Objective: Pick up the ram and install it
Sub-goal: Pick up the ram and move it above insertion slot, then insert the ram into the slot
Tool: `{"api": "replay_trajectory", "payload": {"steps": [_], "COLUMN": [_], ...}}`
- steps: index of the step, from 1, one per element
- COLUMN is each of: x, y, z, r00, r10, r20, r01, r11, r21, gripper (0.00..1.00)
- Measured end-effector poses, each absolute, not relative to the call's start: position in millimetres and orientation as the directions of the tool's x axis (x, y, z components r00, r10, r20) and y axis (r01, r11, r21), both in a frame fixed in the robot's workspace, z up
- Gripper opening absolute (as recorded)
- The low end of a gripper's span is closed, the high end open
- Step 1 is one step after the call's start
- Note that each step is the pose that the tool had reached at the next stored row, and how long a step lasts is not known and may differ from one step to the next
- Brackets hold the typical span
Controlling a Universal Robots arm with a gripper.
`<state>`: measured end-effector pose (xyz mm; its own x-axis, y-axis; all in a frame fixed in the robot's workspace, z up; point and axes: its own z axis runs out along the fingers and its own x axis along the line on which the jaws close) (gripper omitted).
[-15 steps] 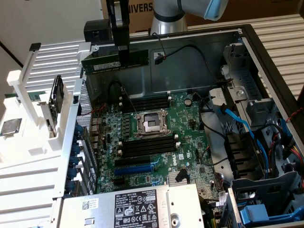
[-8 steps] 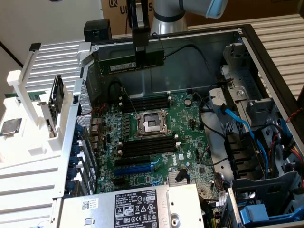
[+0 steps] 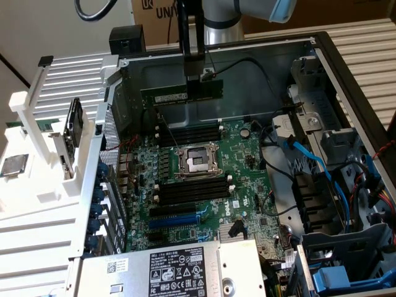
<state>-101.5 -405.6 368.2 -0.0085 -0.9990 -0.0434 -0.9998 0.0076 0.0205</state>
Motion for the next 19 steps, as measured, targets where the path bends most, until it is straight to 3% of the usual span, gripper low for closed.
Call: {"api": "replay_trajectory", "payload": {"steps": [19], "x": [-101.4], "y": [-405.7], "z": [357.5], "r00": [-0.041], "r10": [-0.998], "r20": [-0.043], "r01": [-0.999], "r11": [0.040], "r21": [0.020], "gripper": [0.13]}}
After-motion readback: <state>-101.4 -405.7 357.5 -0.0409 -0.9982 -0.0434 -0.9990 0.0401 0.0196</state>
